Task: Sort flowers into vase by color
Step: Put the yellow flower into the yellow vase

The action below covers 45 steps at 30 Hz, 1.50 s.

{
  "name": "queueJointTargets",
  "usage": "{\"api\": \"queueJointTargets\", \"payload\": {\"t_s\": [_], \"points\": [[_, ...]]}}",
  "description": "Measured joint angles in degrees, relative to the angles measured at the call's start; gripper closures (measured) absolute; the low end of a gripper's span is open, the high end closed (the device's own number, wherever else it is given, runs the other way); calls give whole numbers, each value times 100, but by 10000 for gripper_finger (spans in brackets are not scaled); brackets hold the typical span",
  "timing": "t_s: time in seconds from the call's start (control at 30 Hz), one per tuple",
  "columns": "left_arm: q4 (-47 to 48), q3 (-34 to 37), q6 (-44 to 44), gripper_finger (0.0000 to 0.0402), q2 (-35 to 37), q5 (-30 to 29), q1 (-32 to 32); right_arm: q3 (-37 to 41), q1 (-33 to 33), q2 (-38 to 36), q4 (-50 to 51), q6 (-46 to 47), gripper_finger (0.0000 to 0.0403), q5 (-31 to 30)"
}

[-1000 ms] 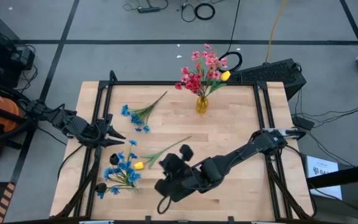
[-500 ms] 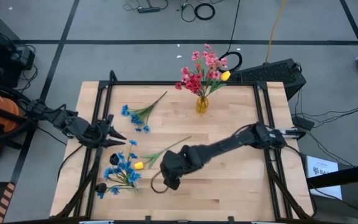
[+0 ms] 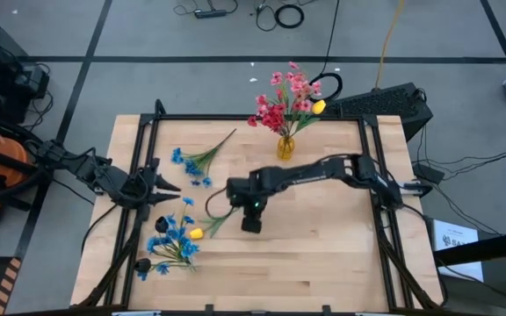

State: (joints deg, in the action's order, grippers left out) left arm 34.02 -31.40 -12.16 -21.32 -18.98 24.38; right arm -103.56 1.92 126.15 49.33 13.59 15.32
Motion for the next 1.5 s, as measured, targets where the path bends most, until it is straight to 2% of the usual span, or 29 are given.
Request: {"api": "queueJointTargets", "payload": {"t_s": [0.17, 0.37, 0.53, 0.7, 0.77, 0.9, 1.1, 1.3, 1.5], "points": [[237, 0, -746, 314, -214, -822, -4, 482, -285, -475, 177, -574, 403, -29], [515, 0, -1110, 314, -712, -1023, -162, 2104, -393, -1596, -777, -705, 403, -241], [509, 0, -1154, 314, -1034, -1023, -471, 3402, -464, -2436, -2605, -290, 403, -339], [514, 0, -1336, 314, -1195, -1001, -781, 3959, -399, -2429, -5010, -244, 403, -319], [543, 0, -1451, 314, -1205, -995, -866, 3866, -364, -2232, -5562, -266, 400, -323], [555, 0, -1454, 314, -1229, -965, -972, 3325, -265, -1717, -5363, -441, 384, -322], [569, 0, -1480, 314, -1244, -922, -1069, 2136, -75, -904, -4366, -1047, 344, -322], [573, 0, -1877, 314, -1246, -850, -1104, 932, 17, -30, -3279, -1852, 303, -324], [563, 0, -2208, 314, -1274, -856, -1104, 102, 6, 676, -2211, -2273, 277, -346]]}}
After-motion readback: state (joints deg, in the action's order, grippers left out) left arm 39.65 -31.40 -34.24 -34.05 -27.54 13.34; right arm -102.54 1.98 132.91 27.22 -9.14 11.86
